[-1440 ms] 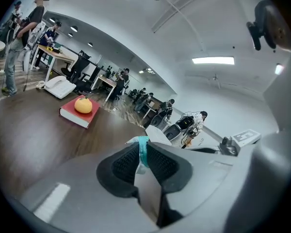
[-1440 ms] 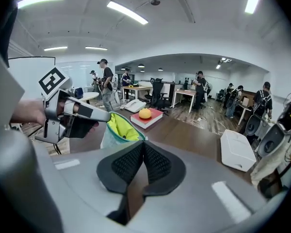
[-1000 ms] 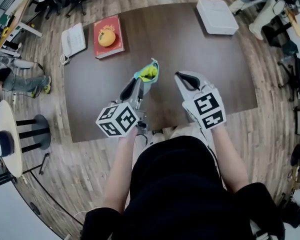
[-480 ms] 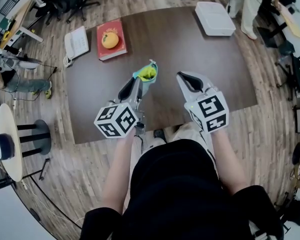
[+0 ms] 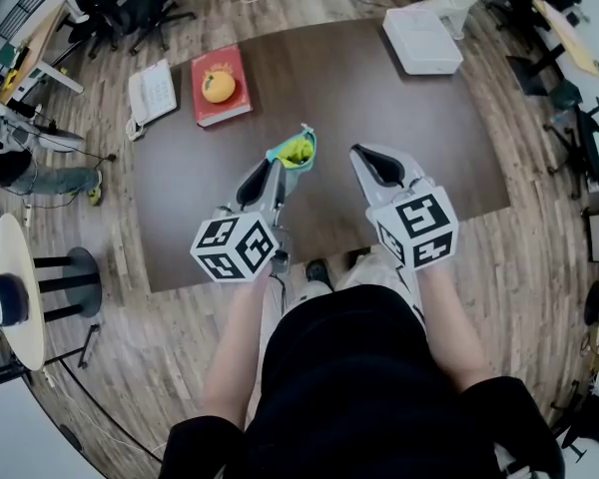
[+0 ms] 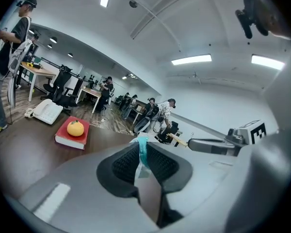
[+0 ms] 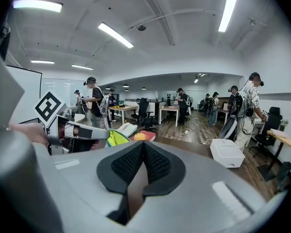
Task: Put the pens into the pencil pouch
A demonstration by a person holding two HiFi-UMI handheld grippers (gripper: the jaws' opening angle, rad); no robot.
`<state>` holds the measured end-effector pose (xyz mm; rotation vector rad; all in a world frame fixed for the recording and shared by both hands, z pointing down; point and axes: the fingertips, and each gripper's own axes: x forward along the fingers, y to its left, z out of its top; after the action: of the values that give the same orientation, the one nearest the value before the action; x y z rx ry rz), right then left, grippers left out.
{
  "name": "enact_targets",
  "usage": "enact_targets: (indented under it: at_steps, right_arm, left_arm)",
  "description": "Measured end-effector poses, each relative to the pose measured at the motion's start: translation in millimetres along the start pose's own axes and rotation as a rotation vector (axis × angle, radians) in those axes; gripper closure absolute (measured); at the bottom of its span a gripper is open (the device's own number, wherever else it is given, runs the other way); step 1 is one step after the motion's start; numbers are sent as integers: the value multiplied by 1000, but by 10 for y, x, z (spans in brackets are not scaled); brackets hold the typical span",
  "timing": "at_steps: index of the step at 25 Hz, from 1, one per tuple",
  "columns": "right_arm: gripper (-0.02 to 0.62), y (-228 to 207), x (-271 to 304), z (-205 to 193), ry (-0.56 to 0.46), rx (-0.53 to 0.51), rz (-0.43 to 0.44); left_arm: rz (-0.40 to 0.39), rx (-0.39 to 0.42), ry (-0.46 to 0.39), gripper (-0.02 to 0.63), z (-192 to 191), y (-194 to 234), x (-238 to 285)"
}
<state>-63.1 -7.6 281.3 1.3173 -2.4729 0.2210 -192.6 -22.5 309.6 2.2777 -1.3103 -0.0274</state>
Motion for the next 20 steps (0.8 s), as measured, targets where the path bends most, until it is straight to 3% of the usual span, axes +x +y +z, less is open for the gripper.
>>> enact_targets:
  at_steps: [20]
  right_arm:
    - [588, 143, -50, -59, 3, 5, -3]
  left_arm:
    - [-20, -4, 18, 561, -91, -22, -76]
